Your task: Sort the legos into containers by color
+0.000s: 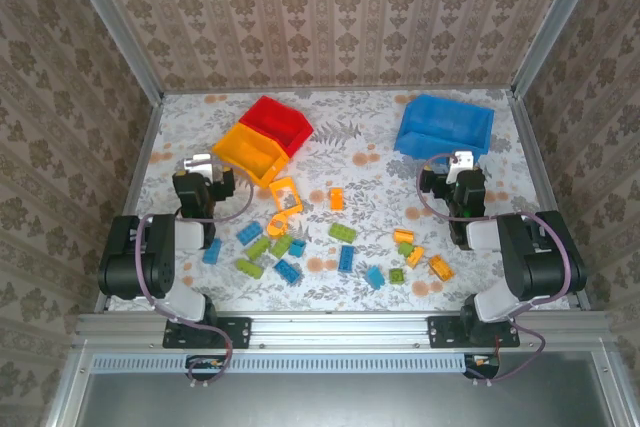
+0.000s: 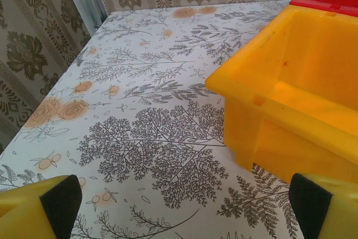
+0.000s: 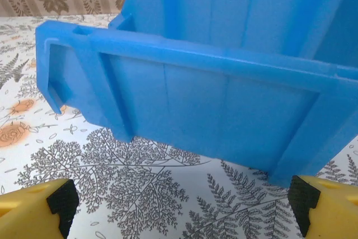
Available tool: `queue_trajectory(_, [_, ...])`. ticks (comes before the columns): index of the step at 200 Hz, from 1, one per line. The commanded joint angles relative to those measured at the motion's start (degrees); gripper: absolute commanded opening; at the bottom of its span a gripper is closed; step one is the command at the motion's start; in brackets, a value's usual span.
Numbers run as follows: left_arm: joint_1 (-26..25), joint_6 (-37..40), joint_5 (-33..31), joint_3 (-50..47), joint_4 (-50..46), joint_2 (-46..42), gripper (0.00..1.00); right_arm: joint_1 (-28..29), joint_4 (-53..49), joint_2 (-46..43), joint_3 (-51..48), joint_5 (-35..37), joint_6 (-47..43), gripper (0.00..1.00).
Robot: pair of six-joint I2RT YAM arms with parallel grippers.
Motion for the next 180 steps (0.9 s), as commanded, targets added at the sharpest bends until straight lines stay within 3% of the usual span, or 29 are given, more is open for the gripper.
queue_trajectory(1, [0.2, 0.3, 0.8, -0.2, -0.9, -0.7, 1.00, -0.3, -1.3, -0.4, 1.1, -1.9, -0.1, 1.00])
queue_trajectory(140, [0.2, 0.5, 0.7, -0.3, -0.5, -1.7, 1.00, -0.2, -0.7, -1.2, 1.1, 0.1, 0.4, 1.00])
queue_trajectory(151, [-0.6, 1.1, -0.6, 0.2, -5.0, -5.9, 1.00, 0.5, -10.4, -7.4, 3.6, 3.1, 0.5, 1.00])
queue_trajectory(162, [-3.5, 2.1, -7.2, 1.9, -12.0, -12.1, 1.00, 1.4, -21.2, -14.6, 7.8, 6.0, 2.2, 1.00])
queue_trajectory(170, [-5.8, 0.8, -12.3, 3.5, -17.5, -16.5, 1.00, 1.4, -25.5, -19.0, 10.4, 7.0, 8.3, 1.00])
queue_trajectory(180, [-6.6, -7.5, -16.7, 6.8, -25.0, -21.3, 1.00, 1.0, -36.7, -23.7, 15.0, 7.9, 22.3, 1.00])
